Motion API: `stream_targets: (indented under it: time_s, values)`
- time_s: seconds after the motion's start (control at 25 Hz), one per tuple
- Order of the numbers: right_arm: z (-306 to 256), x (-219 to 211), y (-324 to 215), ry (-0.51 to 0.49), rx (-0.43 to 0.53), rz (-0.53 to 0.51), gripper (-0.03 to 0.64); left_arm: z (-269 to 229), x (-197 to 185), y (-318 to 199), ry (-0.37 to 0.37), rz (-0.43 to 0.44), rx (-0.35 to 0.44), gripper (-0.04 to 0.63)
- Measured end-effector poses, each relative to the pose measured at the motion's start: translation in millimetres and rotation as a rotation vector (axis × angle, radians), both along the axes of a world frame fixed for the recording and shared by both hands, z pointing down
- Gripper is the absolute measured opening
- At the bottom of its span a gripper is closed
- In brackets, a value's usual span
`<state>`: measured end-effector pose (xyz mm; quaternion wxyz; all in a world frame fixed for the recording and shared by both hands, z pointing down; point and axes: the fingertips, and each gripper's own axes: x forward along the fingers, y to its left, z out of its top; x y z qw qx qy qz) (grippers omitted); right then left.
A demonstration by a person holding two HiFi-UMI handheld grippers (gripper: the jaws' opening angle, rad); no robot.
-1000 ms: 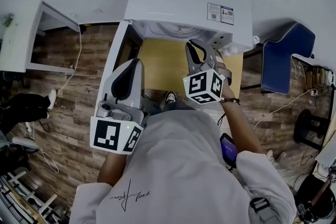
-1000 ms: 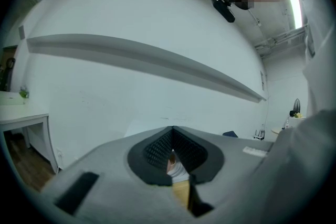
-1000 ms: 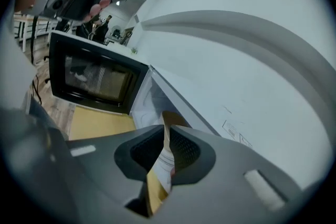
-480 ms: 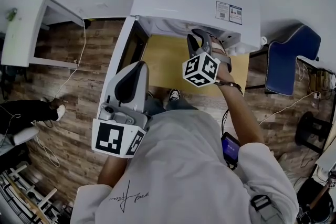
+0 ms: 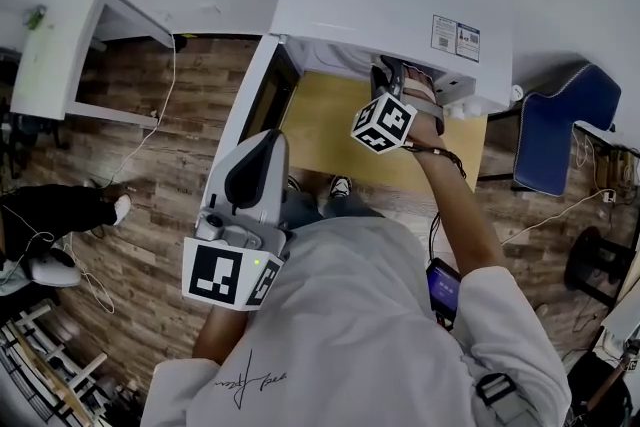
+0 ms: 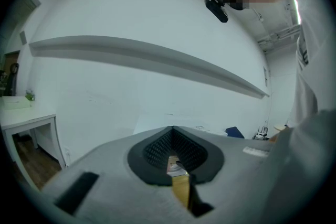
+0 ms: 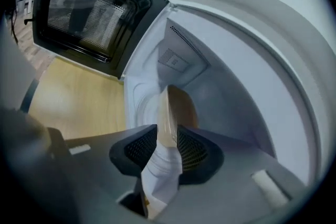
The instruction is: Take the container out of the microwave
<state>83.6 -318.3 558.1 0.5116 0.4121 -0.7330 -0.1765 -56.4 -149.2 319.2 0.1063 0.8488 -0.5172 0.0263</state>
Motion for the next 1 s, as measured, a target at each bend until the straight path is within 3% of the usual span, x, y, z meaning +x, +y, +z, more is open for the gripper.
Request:
stream_targets:
  time_s: [0.48,1.0]
  values:
    - [26,9,-23,0.120,-0.040,0.025,0.169,1,-11,8,0.017,-0.040,0.000,-0.002]
    - [32,7,-41,0.244,0.049,0.030,0.167,3,-39,14,0.024,-0.107,0.011,0.000]
